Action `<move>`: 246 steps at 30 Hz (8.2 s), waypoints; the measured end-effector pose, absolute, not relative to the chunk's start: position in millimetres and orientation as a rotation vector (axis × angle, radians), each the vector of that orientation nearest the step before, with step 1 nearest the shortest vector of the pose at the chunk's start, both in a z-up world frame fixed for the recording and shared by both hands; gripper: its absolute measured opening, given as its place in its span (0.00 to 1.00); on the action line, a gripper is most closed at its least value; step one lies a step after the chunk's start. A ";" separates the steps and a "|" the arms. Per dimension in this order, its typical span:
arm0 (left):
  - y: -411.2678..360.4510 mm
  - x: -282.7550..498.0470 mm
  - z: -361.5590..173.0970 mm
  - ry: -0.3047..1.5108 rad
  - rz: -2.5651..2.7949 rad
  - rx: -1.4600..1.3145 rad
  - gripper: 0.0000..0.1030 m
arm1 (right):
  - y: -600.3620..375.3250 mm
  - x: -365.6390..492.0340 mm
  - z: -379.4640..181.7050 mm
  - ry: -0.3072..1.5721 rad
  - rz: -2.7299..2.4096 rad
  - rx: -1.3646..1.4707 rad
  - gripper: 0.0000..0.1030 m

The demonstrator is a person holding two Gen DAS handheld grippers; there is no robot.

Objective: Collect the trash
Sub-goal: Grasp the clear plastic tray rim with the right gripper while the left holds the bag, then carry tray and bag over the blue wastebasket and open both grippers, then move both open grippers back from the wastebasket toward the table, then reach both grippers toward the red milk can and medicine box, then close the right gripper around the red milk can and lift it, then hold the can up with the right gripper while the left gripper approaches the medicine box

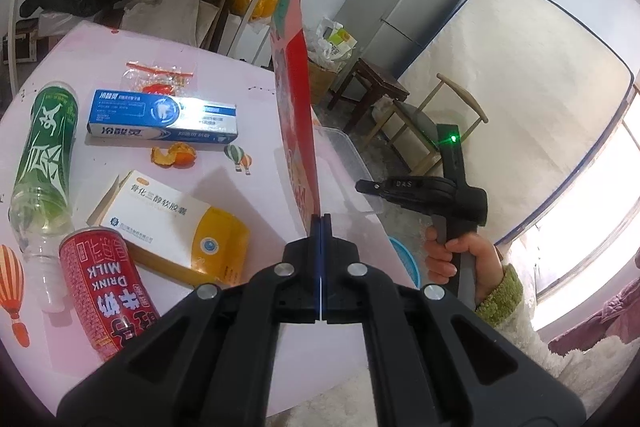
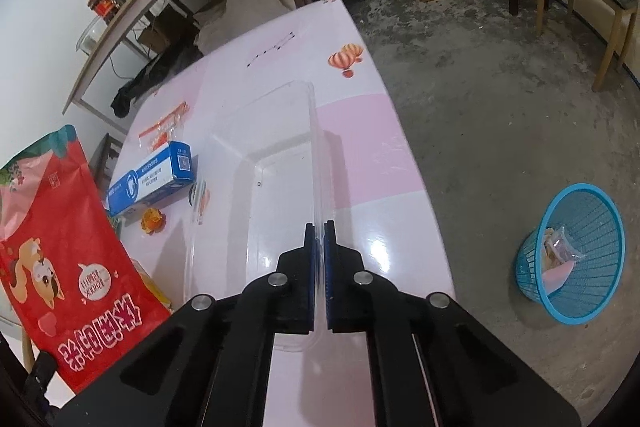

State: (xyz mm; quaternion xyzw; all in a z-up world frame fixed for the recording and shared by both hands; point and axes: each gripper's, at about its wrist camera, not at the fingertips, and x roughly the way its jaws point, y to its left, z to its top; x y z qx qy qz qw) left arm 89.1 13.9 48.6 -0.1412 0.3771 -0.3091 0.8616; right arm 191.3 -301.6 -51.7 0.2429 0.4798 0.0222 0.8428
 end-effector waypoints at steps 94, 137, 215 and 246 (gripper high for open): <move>-188.9 104.4 17.6 0.961 -0.842 0.140 0.67 | -451.2 -54.8 -102.8 0.801 -0.264 0.737 0.73; 128.1 41.6 29.7 0.682 -0.354 -0.134 0.69 | -44.6 215.4 -38.3 1.130 0.772 -0.279 0.79; 95.3 80.2 -19.3 0.845 -0.499 -0.240 0.46 | -106.2 175.8 -40.5 0.936 0.394 -0.005 0.86; 98.5 75.3 -17.3 0.842 -0.492 -0.247 0.46 | -99.8 149.4 -9.5 0.927 0.401 0.000 0.62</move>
